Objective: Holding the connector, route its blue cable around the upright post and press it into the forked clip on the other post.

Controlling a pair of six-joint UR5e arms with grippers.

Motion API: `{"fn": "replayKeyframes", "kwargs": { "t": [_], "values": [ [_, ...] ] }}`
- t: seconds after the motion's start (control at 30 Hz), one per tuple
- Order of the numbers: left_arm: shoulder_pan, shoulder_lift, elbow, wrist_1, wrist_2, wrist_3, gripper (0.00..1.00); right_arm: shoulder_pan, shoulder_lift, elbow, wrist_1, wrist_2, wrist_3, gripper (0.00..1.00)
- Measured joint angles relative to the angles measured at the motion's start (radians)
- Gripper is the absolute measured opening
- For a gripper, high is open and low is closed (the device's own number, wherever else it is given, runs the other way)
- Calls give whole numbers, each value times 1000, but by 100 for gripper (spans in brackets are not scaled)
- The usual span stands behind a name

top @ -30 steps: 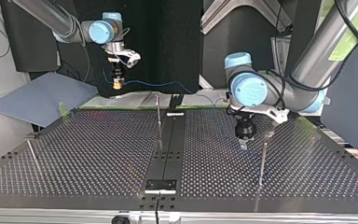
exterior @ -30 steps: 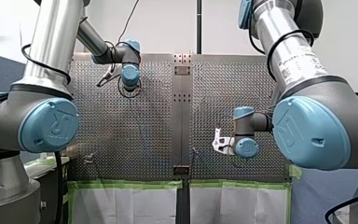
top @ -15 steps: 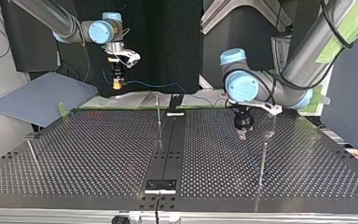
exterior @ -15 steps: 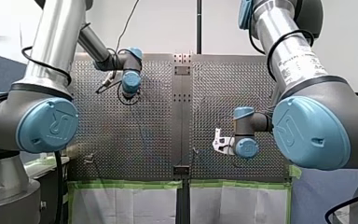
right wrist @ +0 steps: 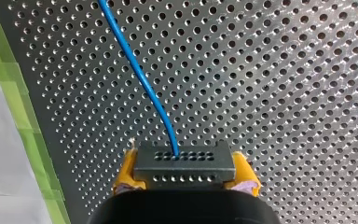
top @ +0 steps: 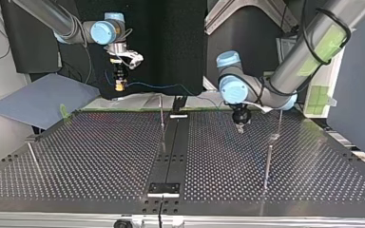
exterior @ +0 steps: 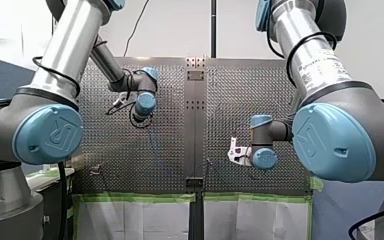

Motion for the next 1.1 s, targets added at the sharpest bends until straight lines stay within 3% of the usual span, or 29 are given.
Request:
{"fn": "replayKeyframes", "kwargs": {
  "t": [0.7, 1.1],
  "values": [
    [-18, -208, 0, 102, 5, -47, 100, 0, 0, 0, -2, 0, 0, 16],
    [-7, -222, 0, 126, 33, -98, 100, 1, 0, 0, 0, 0, 0, 16]
  ]
}}
